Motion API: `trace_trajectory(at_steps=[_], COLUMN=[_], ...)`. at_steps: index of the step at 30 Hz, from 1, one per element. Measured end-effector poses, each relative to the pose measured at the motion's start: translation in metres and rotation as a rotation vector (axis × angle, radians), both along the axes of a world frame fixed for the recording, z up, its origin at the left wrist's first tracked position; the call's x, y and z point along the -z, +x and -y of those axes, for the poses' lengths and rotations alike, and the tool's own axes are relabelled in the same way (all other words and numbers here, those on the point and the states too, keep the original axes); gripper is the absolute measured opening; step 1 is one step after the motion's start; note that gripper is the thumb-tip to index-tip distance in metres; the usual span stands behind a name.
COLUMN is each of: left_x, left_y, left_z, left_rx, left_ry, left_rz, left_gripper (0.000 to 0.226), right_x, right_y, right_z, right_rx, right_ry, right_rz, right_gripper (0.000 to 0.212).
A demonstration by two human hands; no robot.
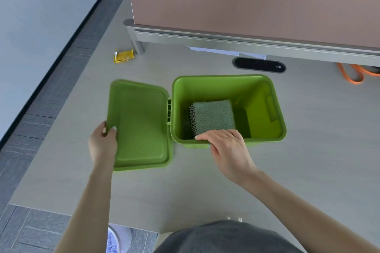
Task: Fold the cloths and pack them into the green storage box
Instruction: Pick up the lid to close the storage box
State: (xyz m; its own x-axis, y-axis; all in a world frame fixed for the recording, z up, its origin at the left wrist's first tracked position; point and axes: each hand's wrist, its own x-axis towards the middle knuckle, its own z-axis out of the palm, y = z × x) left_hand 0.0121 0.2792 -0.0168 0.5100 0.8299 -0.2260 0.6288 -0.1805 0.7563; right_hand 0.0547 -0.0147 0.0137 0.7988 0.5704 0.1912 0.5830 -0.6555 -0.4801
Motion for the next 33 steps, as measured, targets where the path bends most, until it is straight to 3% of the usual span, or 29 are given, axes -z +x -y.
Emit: trace_trajectory(at_steps=[3,7,10,12,15,18,21,23,25,27,33], left_x=[-0.039,-0.102,-0.132,-0.143,-0.146,-0.12,-0.094,-0.088,-0.088,-0.087,-0.066], left_y=[0.005,0.026,0.047,0.064,0.092,0.121,0.146,0.16,0.173,0.183,0.197], left_z=[-0.013,-0.024,-0.023,-0.015,0.015,0.053,0.085,0.101,0.115,0.127,0.143], left_rx=[0.014,-0.007,0.065,0.15,0.477,0.843,1.048,1.101,1.144,1.181,1.249], left_ry=[0.301,0.532,0.609,0.656,0.596,0.458,0.406,0.412,0.495,0.546,0.582], left_rz=[0.097,0.294,0.486,0.525,0.437,0.204,0.09,0.041,-0.014,-0.042,-0.064], left_gripper=[0.031,0.037,0.038,0.039,0.04,0.043,0.048,0.045,0.041,0.04,0.033], right_x=[-0.002,-0.004,-0.02,-0.036,-0.052,-0.068,-0.072,-0.066,-0.058,-0.05,-0.031], right_y=[-0.001,0.004,0.012,0.021,0.041,0.057,0.062,0.065,0.064,0.061,0.057], right_z=[0.001,0.004,0.005,0.008,0.024,0.052,0.076,0.088,0.098,0.104,0.111], right_rx=[-0.015,-0.043,0.028,0.194,0.439,0.487,0.652,0.712,0.727,0.733,0.828], right_ry=[-0.005,0.044,0.356,0.597,1.004,1.327,1.214,0.936,0.576,0.363,0.272], right_rz=[-0.011,-0.119,-0.424,-0.629,-0.954,-1.275,-1.222,-0.944,-0.622,-0.474,-0.377], right_gripper=[0.041,0.033,0.021,0.014,0.027,0.047,0.034,0.016,0.013,0.014,0.018])
